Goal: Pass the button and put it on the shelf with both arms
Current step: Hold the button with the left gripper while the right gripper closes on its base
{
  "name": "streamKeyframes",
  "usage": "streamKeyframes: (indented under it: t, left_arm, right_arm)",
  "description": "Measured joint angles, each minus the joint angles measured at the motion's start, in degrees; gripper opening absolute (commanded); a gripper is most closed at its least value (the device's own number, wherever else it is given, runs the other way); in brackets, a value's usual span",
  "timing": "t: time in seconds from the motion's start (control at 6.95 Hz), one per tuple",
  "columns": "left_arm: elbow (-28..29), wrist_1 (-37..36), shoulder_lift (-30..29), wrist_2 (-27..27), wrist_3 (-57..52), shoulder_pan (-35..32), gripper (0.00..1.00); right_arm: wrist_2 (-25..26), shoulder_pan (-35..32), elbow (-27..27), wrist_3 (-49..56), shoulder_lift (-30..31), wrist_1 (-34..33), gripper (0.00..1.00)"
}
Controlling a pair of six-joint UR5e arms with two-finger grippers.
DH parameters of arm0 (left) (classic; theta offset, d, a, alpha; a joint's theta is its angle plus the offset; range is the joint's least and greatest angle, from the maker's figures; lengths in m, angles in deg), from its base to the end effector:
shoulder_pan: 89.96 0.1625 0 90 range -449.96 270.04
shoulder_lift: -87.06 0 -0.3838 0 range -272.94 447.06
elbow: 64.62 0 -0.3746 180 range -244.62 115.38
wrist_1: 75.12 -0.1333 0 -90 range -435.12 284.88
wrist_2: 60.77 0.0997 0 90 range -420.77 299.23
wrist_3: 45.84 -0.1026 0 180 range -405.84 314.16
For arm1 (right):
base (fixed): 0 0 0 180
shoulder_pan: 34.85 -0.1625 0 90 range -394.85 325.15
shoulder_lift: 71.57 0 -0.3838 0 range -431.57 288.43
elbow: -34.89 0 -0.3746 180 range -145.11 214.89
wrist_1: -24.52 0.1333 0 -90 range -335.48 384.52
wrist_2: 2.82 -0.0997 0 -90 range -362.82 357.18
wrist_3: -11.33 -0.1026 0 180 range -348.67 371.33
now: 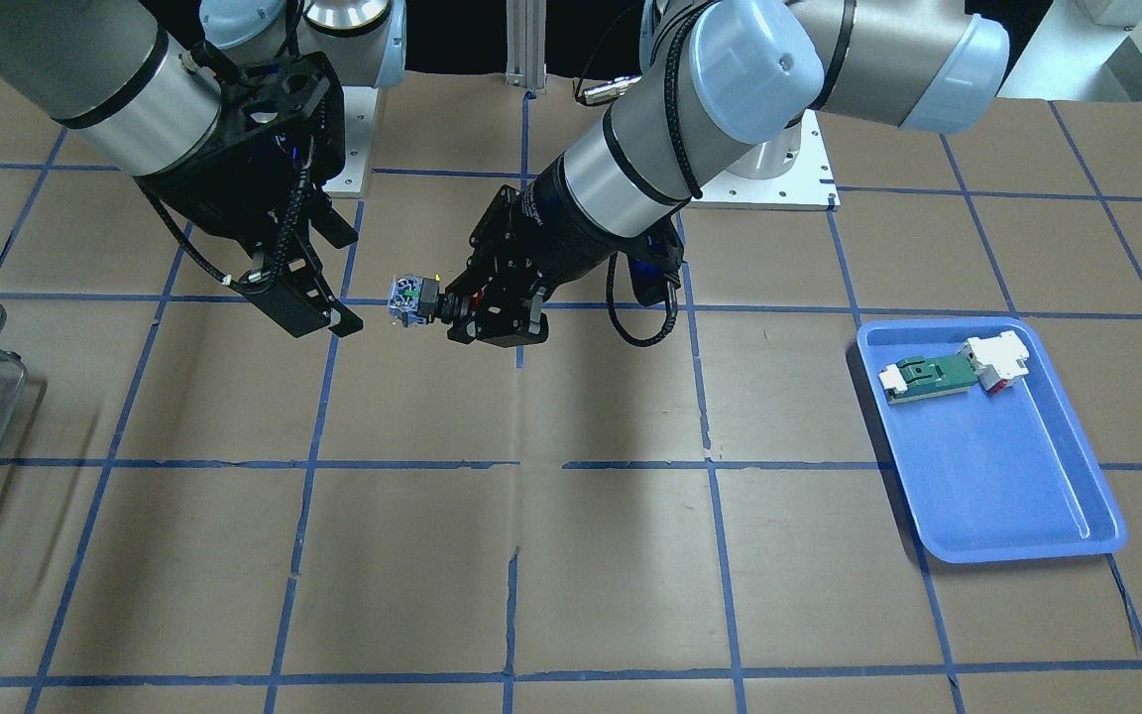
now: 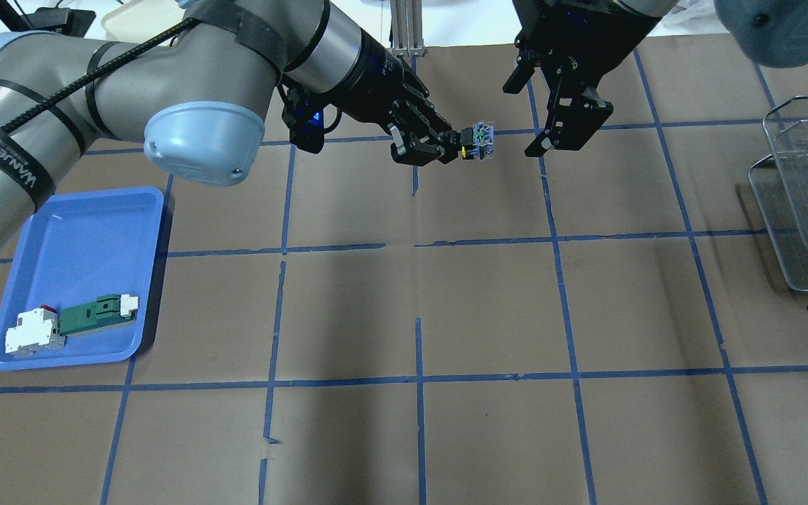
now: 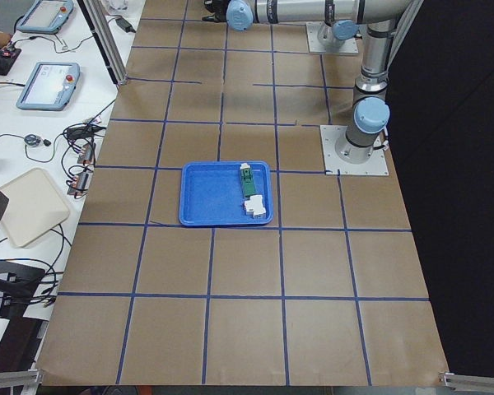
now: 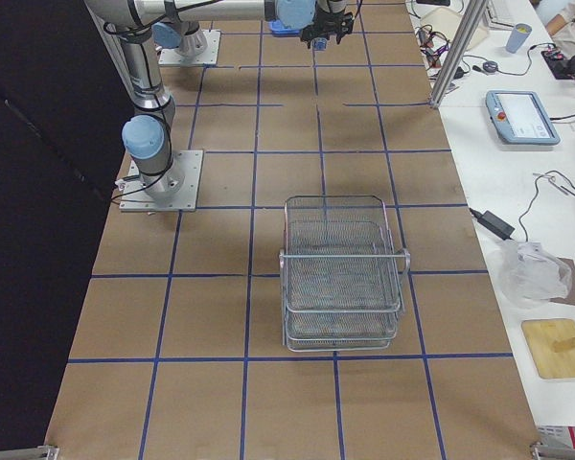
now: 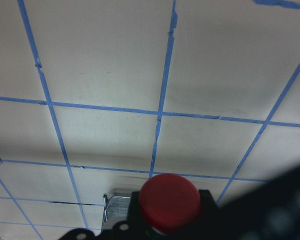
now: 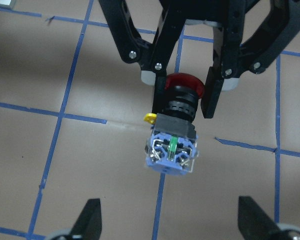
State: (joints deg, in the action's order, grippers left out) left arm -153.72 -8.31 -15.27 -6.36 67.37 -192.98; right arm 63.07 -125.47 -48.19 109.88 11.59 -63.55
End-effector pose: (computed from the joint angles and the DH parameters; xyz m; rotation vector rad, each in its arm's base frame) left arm -0.3151 -0.5058 0.4018 1.9493 -1.7428 -0.6264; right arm 0.1808 -0.5150 0.4473 -2.1338 1.8297 -0.4230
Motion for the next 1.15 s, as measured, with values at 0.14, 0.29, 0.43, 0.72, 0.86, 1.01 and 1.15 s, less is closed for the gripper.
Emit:
streamKeyframes:
  t: [0.14, 0.29, 0.43, 0.72, 0.86, 1.01, 1.15]
  left_arm:
    - [0.0, 0.0, 0.4, -0.8, 0.5, -0.1, 0.00]
    - [0.0, 0.0, 0.7, -1.1, 0.8, -0.2, 0.00]
    - [0.0, -0.1, 0.8, -1.3, 0.9, -0.3, 0.00]
    - [0.1, -0.1, 1.2, -1.4, 1.4, -0.4, 0.00]
    - [0.1, -0.1, 1.5, -1.5, 1.5, -0.4, 0.00]
    - [0.1, -0.1, 1.7, -1.5, 1.7, -0.4, 0.00]
    - [0.0, -0.1, 1.9, -1.6, 1.7, -0.4, 0.00]
  right_arm:
    - [-1.3, 0.0, -1.1, -3.0, 0.1, -0.7, 0.98]
    - [-2.0, -0.1, -1.8, -5.0, 0.3, -1.5, 0.98]
    - [-3.0, -0.1, -2.1, -7.1, 0.4, -1.8, 0.98]
    - [-4.8, -0.2, -2.1, -9.3, 0.7, -1.7, 0.96]
    - [-5.1, -0.2, -2.2, -9.5, 0.8, -1.7, 0.91]
    - [-5.1, -0.3, -2.2, -9.6, 0.9, -1.8, 0.89]
    - [-5.0, -0.4, -2.2, -9.6, 1.0, -1.8, 0.78]
